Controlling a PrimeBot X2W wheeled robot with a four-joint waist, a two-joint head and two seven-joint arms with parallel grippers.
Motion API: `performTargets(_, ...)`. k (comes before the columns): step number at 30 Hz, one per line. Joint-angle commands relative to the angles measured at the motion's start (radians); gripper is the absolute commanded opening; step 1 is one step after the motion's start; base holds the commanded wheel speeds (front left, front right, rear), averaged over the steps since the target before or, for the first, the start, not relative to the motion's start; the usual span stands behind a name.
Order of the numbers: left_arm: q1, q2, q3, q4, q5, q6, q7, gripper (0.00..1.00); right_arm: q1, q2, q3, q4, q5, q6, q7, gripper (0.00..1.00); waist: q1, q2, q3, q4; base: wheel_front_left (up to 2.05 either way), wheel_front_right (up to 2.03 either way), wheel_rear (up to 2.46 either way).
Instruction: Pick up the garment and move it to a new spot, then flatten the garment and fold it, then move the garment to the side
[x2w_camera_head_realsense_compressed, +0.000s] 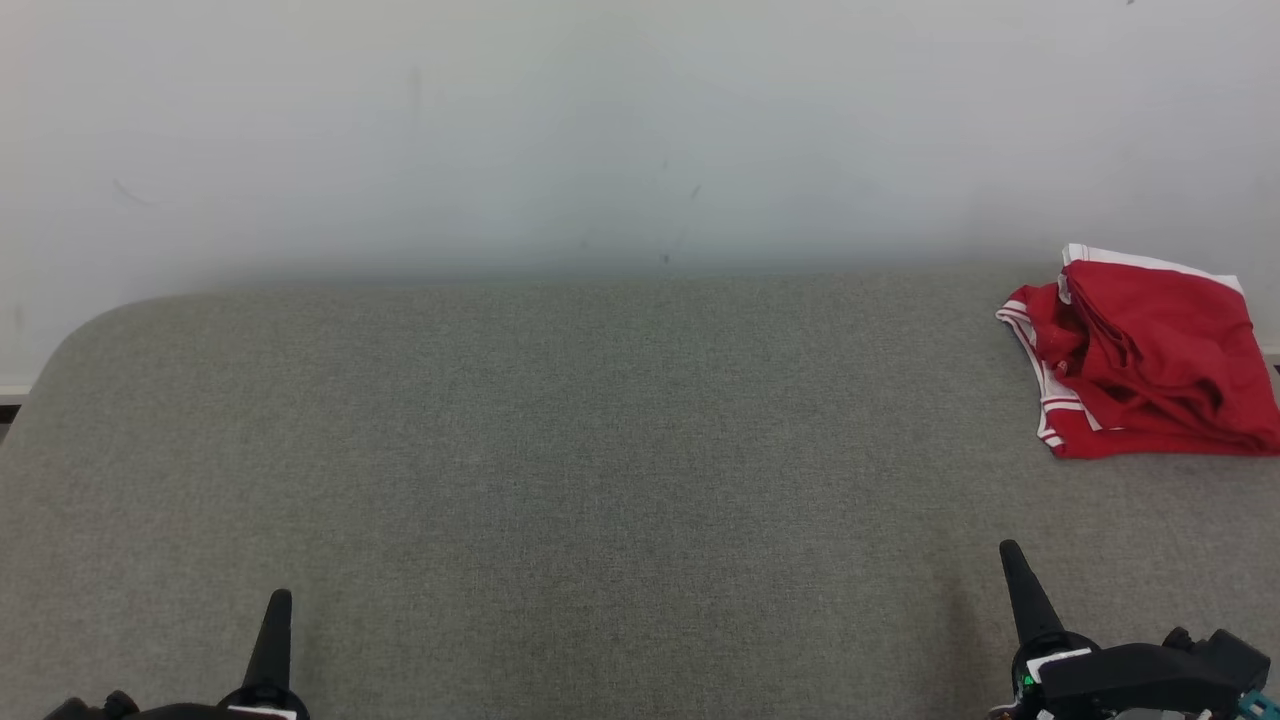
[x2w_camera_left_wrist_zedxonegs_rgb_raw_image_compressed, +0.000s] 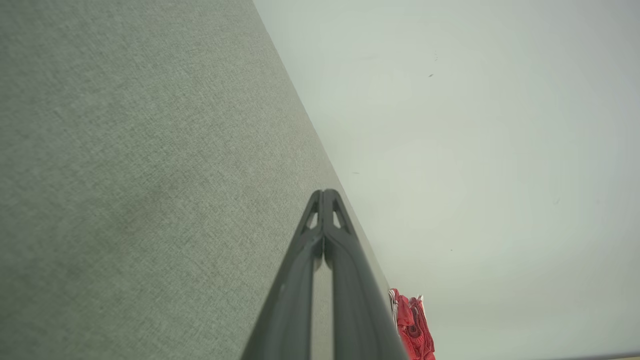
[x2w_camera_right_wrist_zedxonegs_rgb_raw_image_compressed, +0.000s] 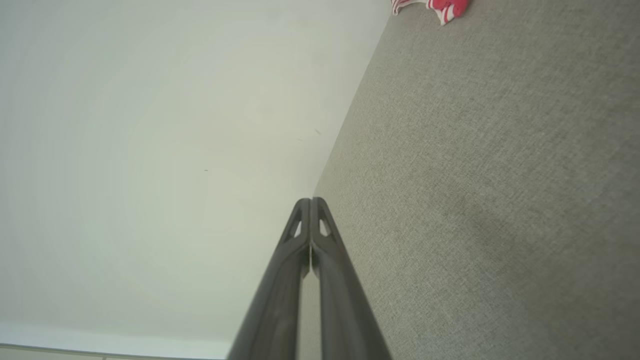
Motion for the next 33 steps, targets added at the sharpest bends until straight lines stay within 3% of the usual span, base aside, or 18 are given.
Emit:
performTargets(1, -0.022, -0.002, 0.007, -0.002, -0.022, -0.008, 0.005, 0.00, -0.020, 0.001, -0.002, -0.005, 0.032, 0.001, 0.007, 0.00, -0.0001, 0.0000, 0.001, -0.001, 0.00, 0.00, 0.00)
performTargets(33, -0.066, -0.046, 0.043, 0.028, -0.252, -0.043, 0.053, 0.00, -0.057, 0.006, -0.006, 0.008, 0.300, 0.001, 0.048, 0.00, -0.0001, 0.0000, 0.026, -0.014, 0.00, 0.00, 0.00)
